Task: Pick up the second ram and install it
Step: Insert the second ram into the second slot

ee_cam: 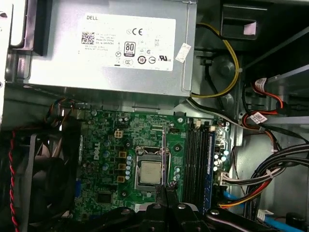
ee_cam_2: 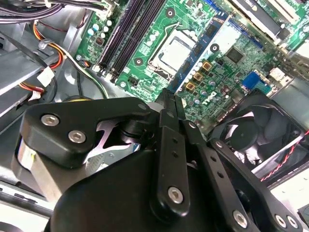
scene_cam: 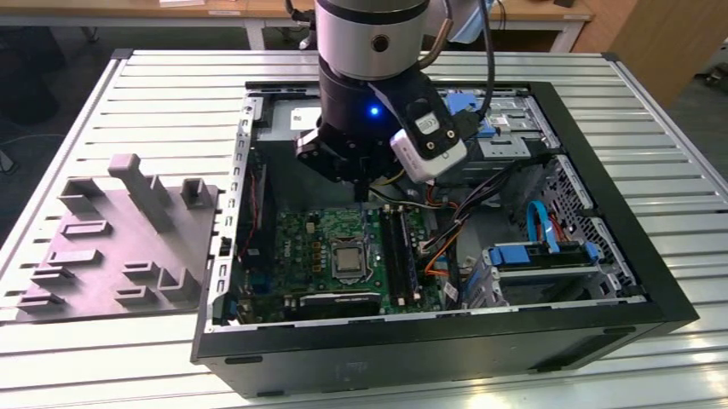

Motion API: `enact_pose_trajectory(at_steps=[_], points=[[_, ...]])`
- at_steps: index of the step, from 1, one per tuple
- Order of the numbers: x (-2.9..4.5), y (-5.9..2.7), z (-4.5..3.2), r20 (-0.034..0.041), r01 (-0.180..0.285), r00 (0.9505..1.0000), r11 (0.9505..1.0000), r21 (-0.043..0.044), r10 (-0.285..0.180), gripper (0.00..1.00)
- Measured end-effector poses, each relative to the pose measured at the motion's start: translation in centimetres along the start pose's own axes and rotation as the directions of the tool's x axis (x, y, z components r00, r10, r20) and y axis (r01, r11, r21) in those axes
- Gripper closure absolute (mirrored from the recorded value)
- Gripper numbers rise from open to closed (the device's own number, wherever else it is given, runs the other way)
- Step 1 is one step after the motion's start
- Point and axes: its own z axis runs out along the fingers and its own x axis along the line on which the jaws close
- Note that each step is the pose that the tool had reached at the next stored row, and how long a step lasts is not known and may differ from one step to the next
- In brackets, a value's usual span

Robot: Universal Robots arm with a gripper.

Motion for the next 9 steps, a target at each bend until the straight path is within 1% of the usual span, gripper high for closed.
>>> enact_pose_trajectory(at_steps=[2, 4, 9], points=[[-0.01, 0.0, 0.0, 0.0, 0.0, 1.0, 1.0, 0.0, 0.0, 0.89], [-0.18, -0.01, 0.02, 0.0001, 0.0, 1.0, 1.0, -0.0002, 0.0, 0.89], [-1.17, -0.07, 0.03, 0.0, 0.0, 1.0, 1.0, 0.0, 0.0, 0.89]])
